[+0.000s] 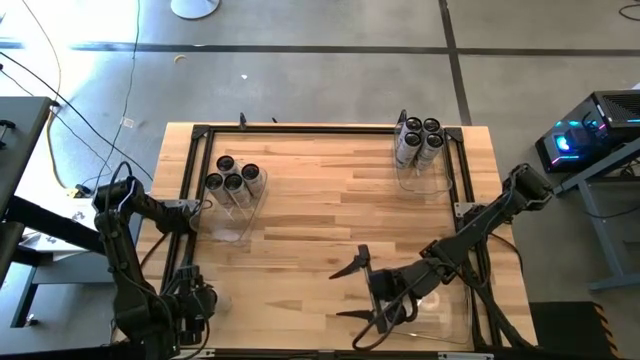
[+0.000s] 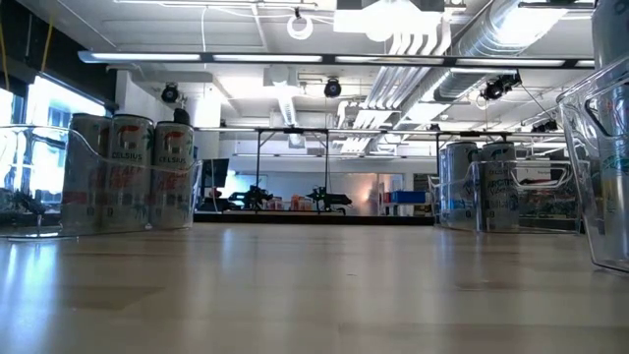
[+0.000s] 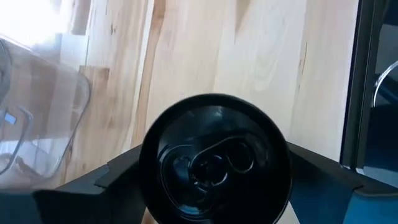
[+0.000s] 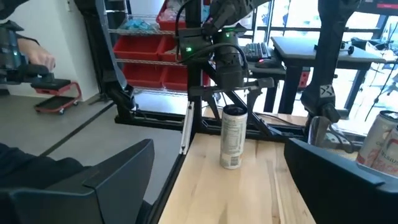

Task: Sort soda cans
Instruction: Put the white-yellow soda can into the bottom transparent bin

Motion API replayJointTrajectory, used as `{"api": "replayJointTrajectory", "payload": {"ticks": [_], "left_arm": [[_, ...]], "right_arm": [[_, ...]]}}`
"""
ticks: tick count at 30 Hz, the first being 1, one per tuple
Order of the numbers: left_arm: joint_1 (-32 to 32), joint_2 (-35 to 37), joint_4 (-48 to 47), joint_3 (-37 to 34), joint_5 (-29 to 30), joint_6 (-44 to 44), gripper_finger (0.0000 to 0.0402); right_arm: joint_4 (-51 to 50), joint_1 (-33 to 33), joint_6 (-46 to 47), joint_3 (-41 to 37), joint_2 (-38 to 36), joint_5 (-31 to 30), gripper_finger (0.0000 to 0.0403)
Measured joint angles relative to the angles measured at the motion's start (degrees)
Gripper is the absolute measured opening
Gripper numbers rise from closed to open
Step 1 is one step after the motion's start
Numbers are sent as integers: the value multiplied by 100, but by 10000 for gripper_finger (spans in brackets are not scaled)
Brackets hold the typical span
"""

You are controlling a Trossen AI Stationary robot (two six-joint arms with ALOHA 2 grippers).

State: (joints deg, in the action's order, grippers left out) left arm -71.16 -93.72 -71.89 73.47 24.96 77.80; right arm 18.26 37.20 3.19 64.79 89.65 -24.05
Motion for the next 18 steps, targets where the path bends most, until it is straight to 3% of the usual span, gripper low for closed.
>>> {"api": "replayJointTrajectory", "payload": {"ticks": [13, 18], "left_arm": [[149, 3, 150, 0, 112, -77, 257], [464, 3, 592, -2, 157, -529, 253]], "right_arm": [[-175, 25, 106, 0, 0, -11, 355], [-197, 26, 139, 0, 0, -11, 355]]}}
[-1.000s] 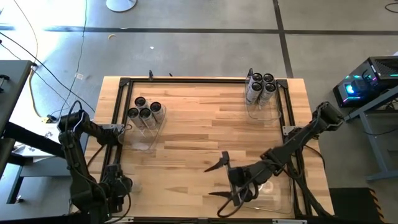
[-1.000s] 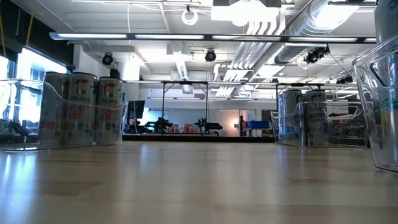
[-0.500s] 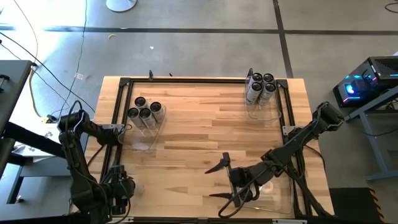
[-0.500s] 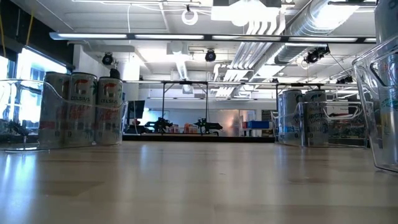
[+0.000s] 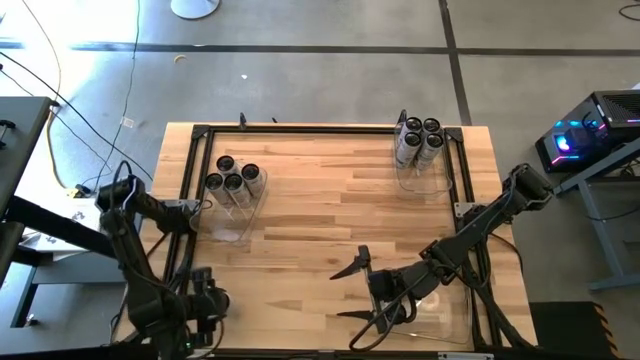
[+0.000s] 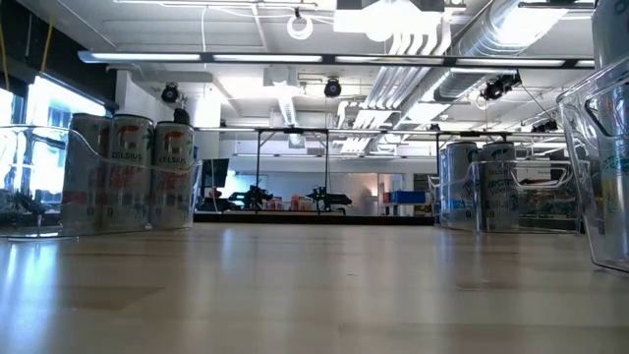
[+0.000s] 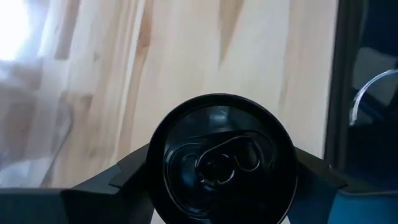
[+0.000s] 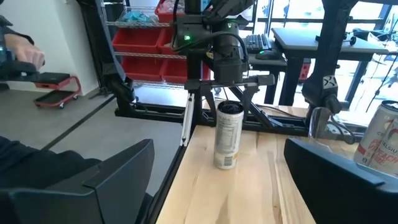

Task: Sort soda cans
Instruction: Put the white-yellow soda can into the bottom transparent bin

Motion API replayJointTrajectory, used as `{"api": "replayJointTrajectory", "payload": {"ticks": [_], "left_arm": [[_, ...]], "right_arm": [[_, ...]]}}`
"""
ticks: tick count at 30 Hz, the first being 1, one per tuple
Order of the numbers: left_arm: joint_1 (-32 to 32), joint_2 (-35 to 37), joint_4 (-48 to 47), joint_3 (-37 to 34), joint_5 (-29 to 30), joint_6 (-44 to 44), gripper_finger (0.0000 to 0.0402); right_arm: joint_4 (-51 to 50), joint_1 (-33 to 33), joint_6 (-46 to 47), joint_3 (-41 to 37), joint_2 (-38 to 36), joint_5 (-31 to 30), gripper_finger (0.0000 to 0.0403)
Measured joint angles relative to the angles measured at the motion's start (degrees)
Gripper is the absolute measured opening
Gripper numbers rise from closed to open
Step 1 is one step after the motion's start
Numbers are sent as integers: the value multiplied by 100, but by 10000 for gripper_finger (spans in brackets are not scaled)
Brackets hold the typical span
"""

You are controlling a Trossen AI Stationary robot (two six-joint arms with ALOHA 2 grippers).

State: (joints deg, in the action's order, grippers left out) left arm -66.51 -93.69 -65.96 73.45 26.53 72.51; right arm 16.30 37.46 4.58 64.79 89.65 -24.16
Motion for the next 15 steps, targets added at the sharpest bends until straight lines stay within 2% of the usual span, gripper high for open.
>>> {"api": "replayJointTrajectory", "payload": {"ticks": [5, 11, 15], "left_arm": [[483, -7, 663, -5, 49, -610, 253], [1161, -7, 1920, -5, 61, -1815, 253], [1627, -7, 2318, -5, 205, -2668, 253]], "right_arm": [[-80, 20, 187, 0, 0, -2, 355], [-268, 45, 489, -2, 0, -38, 355], [-616, 132, 801, -2, -2, -371, 355]]}}
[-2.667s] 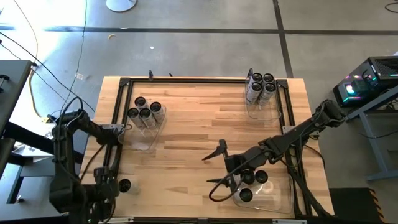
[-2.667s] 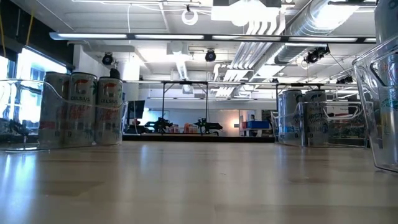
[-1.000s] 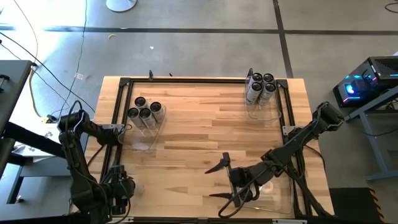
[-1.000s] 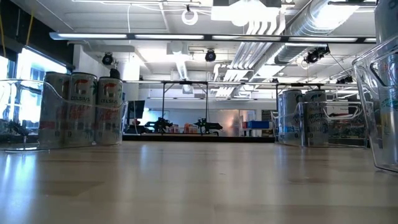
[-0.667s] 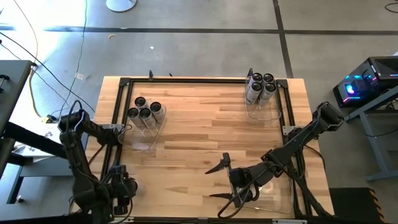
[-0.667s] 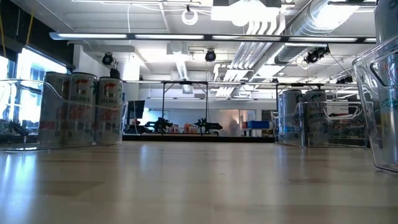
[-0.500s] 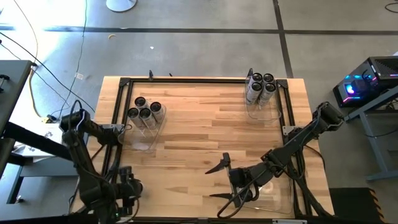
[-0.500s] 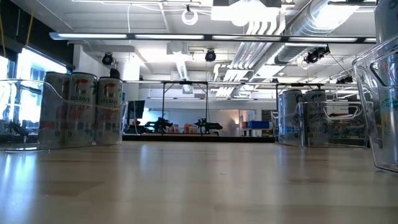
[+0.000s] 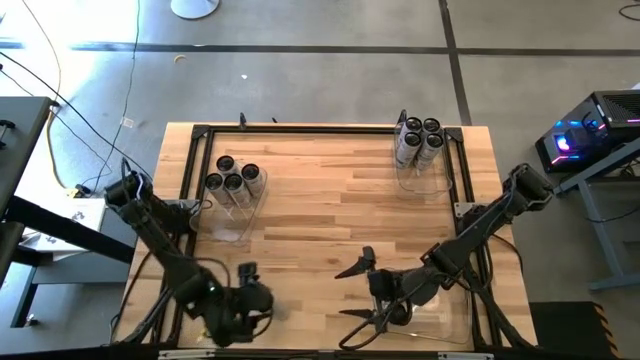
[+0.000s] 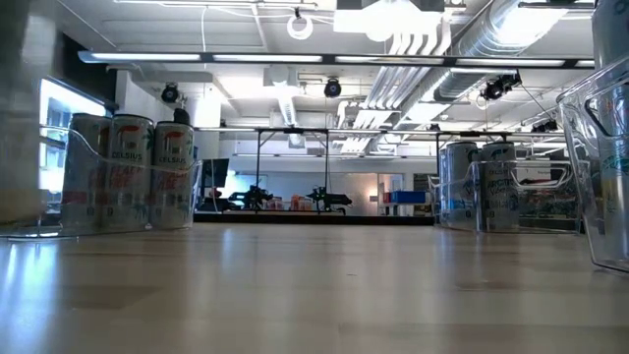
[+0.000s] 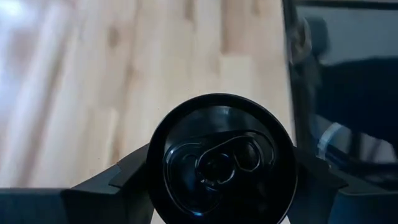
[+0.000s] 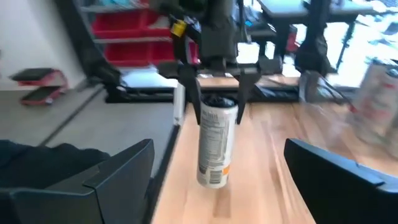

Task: Sort soda cans
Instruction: Put the white-yellow soda can into the bottom transparent bin

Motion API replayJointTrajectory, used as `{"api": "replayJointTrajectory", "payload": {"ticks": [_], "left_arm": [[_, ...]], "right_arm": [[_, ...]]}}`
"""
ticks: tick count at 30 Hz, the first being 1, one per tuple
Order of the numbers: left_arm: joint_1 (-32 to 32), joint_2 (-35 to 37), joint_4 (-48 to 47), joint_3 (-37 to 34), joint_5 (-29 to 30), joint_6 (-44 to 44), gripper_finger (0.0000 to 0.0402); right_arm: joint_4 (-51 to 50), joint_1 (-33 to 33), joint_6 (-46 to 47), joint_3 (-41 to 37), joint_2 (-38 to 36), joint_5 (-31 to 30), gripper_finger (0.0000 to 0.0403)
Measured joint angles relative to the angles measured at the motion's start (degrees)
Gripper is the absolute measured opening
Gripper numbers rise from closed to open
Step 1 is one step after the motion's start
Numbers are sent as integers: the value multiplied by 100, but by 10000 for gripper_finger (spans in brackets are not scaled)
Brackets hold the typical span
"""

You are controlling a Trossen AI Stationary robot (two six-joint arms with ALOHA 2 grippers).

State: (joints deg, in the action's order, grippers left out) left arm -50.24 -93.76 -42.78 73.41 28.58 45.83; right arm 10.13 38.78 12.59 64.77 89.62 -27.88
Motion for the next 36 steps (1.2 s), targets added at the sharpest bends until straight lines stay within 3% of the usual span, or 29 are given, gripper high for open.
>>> {"api": "replayJointTrajectory", "payload": {"ticks": [6, 14, 32, 36], "left_arm": [[693, 0, 506, 2, 157, -754, 253], [1493, 0, 872, 2, 185, -1217, 253], [2250, -237, 471, 2, 152, -1327, 253], [2282, -295, 289, 2, 136, -1310, 270]], "right_arm": [[-501, 135, 510, 0, 2, -611, 355], [-838, 188, 962, -2, 2, -645, 355], [-1216, 188, 1407, -2, 7, -645, 355], [-1338, 188, 1545, -2, 7, -645, 355]]}}
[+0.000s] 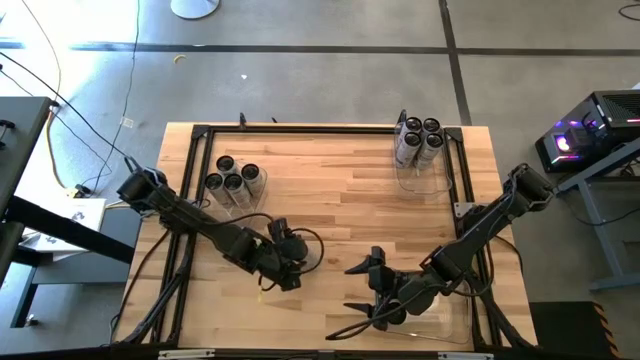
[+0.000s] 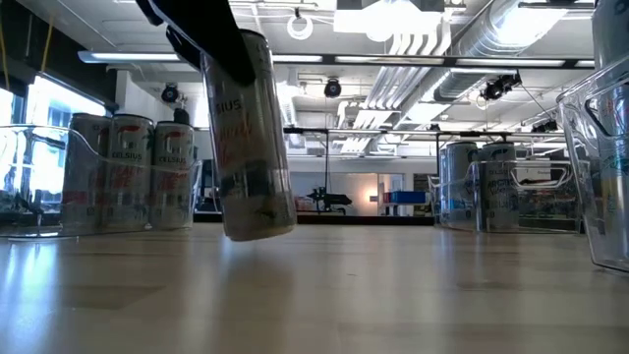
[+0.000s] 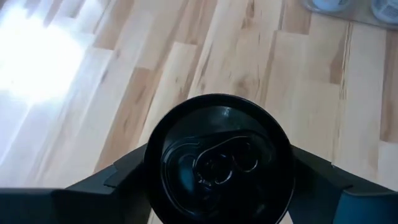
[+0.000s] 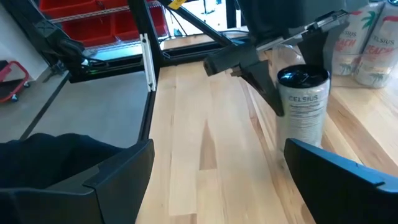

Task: Sort soda cans
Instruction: Put the white-yellow soda can into the bottom transparent bin

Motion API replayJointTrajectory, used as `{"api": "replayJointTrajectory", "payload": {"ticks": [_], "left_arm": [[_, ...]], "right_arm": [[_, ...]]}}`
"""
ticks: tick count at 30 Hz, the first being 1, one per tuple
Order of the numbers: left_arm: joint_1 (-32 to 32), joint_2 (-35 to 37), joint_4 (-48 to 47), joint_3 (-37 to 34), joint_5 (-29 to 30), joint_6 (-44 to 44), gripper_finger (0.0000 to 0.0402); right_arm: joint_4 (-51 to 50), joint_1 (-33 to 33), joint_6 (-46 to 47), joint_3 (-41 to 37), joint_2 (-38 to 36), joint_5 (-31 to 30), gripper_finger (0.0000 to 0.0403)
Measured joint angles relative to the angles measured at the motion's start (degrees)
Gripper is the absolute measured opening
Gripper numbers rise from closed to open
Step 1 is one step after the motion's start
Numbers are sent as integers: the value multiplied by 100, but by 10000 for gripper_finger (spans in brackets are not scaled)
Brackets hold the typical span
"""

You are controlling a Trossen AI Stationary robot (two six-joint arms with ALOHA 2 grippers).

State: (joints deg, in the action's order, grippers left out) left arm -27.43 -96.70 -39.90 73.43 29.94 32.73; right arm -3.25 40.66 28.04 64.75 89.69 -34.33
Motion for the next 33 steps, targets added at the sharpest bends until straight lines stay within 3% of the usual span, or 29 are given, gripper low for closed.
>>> {"api": "replayJointTrajectory", "payload": {"ticks": [11, 33], "left_arm": [[235, 0, 25, 7, -916, 128, 283], [357, 0, 66, 7, -1015, 151, 286]], "right_arm": [[-61, 0, 28, 0, 2, 0, 355], [-83, 0, 22, 0, 2, 1, 355]]}}
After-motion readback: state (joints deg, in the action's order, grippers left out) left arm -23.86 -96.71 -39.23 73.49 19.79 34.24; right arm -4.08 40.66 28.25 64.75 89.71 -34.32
